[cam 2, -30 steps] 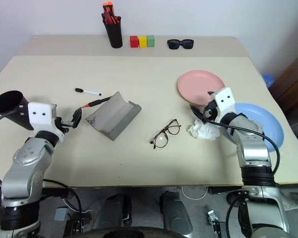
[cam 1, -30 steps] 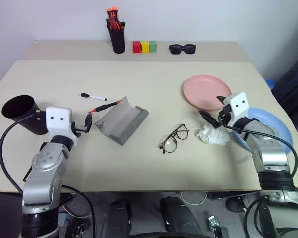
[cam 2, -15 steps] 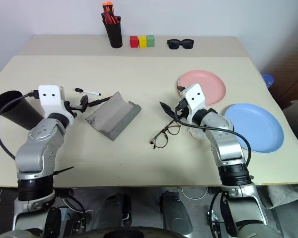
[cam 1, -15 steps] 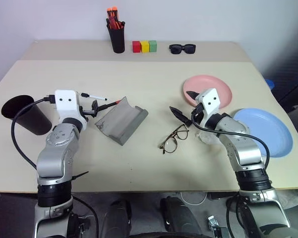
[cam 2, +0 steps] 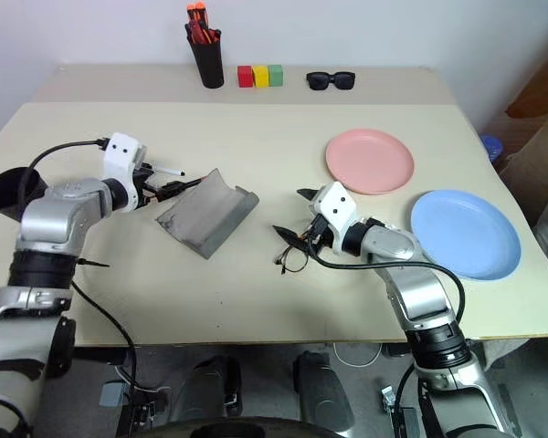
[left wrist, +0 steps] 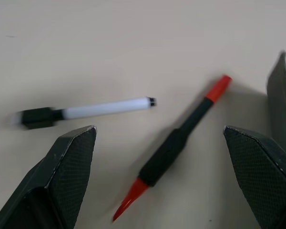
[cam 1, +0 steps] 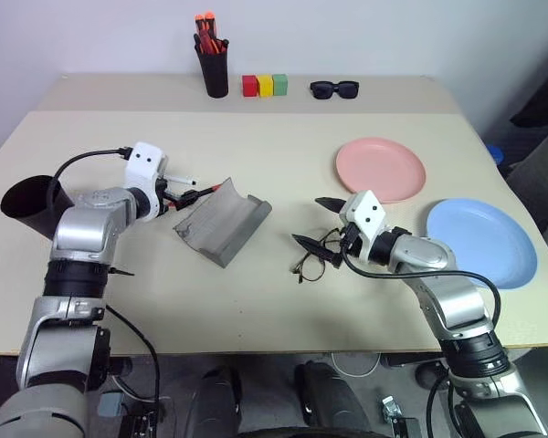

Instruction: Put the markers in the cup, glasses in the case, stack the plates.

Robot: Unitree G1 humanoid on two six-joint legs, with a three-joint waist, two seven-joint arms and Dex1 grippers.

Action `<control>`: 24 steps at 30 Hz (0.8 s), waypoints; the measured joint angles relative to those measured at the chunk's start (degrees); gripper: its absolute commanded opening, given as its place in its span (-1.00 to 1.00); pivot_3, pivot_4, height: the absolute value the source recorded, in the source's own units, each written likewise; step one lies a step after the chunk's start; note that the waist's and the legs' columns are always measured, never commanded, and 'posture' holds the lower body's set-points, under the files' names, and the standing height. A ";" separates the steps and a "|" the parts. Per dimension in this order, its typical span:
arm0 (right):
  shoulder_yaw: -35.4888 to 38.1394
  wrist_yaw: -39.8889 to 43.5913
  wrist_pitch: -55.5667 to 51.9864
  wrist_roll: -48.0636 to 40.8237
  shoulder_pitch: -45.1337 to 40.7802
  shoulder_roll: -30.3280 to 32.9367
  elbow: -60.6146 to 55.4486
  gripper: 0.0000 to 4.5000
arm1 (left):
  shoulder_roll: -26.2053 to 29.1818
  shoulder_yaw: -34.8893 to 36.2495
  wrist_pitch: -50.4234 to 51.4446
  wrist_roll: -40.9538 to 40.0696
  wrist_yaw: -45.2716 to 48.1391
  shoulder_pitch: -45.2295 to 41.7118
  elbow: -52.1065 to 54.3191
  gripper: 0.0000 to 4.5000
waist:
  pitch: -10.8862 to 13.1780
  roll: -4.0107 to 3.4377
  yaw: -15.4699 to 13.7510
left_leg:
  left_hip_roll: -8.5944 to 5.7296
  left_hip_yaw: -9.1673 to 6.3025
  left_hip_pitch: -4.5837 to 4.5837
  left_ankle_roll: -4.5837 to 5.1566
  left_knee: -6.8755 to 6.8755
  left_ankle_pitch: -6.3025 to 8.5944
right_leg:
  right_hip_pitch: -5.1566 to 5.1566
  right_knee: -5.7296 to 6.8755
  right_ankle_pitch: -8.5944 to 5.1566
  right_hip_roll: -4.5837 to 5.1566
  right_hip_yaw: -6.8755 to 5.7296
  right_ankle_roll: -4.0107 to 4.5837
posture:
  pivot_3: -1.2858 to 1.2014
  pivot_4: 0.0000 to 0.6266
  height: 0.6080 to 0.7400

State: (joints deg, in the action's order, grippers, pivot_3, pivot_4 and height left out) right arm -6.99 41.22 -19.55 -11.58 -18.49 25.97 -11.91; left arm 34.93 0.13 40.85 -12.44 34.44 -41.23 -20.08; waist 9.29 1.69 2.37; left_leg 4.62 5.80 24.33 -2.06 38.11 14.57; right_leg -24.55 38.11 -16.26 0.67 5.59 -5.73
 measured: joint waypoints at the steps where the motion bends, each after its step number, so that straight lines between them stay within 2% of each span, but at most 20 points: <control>1: -0.22 -0.44 0.09 0.26 0.28 -0.13 -0.04 1.00 | 0.08 -1.20 -1.20 0.58 1.82 -0.97 -2.37 0.95 | 0.00 0.00 -0.03 | 0.00 0.00 0.01 0.00 0.00 0.00 | -0.01 0.00 0.00 0.00 0.00 0.00 | 0.03 -0.52 0.73; 6: -1.63 -1.72 0.45 1.31 2.82 -1.25 -0.24 1.00 | 0.05 -5.87 -6.59 3.99 8.50 -4.73 -12.20 0.95 | 0.00 0.00 -0.13 | 0.00 0.00 0.05 0.00 0.01 0.00 | -0.04 0.00 0.00 0.00 0.00 -0.01 | 0.03 -0.52 0.73; 7: -1.80 -1.99 0.45 1.36 3.14 -1.42 -0.32 1.00 | -0.13 -6.38 -7.59 4.63 9.38 -5.44 -14.16 0.84 | 0.00 0.00 -0.12 | 0.00 0.00 0.05 0.00 0.02 0.00 | -0.04 0.01 0.00 0.00 0.00 -0.01 | 0.03 -0.52 0.73; 9: -1.86 -2.54 0.47 1.47 3.68 -1.95 -0.45 1.00 | -0.19 -6.90 -9.33 5.83 10.54 -7.12 -17.24 0.58 | 0.00 0.01 -0.15 | 0.00 0.00 0.05 0.00 0.02 0.00 | -0.04 0.02 0.00 -0.01 0.00 -0.01 | 0.03 -0.52 0.73; 16: -2.14 -3.85 0.45 1.86 4.45 -2.64 -1.67 1.00 | -1.08 -7.13 -14.20 8.11 11.83 -9.79 -23.42 -1.00 | 0.00 0.01 -0.36 | 0.00 0.00 0.05 0.00 0.04 0.00 | -0.02 0.02 0.00 0.00 0.00 -0.01 | 0.03 -0.52 0.73; 24: -2.49 -6.38 0.52 3.23 4.27 -3.39 -1.68 1.00 | -1.94 -3.49 -15.79 7.79 8.68 -8.42 -21.47 -1.00 | 0.01 0.03 -0.48 | 0.01 -0.01 0.07 0.00 0.07 0.00 | -0.04 0.06 0.00 0.00 0.00 -0.01 | 0.03 -0.52 0.73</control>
State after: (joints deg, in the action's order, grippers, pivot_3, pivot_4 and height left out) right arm -9.48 34.84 -19.02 -8.35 -14.23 22.58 -13.59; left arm 32.99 -3.36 25.05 -4.65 43.12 -49.65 -41.55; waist 9.30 1.71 1.89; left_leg 4.63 5.79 24.39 -2.05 38.17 14.57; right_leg -24.60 38.17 -16.26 0.67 5.59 -5.75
